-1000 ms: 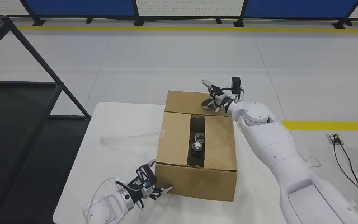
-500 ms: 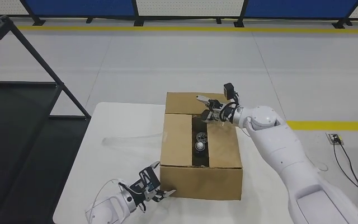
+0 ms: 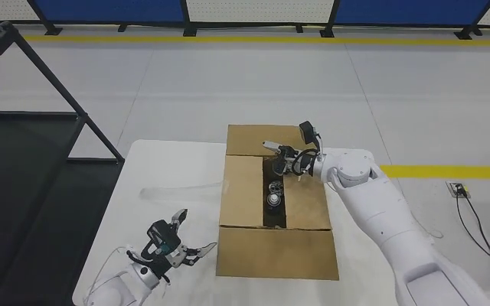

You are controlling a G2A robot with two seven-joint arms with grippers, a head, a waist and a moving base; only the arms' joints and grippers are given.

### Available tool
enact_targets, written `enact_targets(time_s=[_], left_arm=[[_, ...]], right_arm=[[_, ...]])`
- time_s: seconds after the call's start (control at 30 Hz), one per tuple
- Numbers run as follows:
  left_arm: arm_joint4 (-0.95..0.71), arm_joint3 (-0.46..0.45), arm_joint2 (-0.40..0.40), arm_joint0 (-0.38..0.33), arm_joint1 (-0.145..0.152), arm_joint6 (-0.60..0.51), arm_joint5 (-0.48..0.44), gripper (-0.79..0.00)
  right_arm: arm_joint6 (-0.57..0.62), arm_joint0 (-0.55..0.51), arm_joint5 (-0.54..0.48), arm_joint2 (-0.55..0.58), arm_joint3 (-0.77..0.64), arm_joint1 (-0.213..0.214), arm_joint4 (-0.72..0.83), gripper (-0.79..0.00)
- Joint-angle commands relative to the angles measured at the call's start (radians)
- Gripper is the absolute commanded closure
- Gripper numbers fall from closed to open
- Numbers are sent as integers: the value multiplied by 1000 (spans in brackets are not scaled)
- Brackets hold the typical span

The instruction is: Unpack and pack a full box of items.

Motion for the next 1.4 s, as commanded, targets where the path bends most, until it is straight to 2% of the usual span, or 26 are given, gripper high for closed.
enact_targets(time_s=[0.0, 0.13, 0.43, 0.67, 0.83, 1.03, 1.37], left_arm=[[-14, -8, -19, 8, 2, 4, 6, -785], [-32, -16, -46, 17, 6, 5, 9, -785], [-55, -18, -65, 16, 11, -2, 15, -785], [-64, -18, -71, 17, 15, 2, 23, -785], [-78, -12, -83, 16, 17, 5, 29, -785], [-89, -5, -94, 14, 20, 5, 30, -785], [-85, -1, -79, 11, 23, 3, 29, -785]], right_arm=[[0, 0, 0, 0, 0, 0, 0, -785], [-19, -25, -14, 18, -28, 6, 12, -785], [90, -99, -43, 88, -191, 52, -4, -785], [160, -138, 52, 96, -314, 79, -99, -785], [149, -142, 111, 83, -319, 70, -88, -785], [161, -114, 119, 48, -268, 45, -64, -785], [206, -72, 30, 55, -196, 14, 49, -785]])
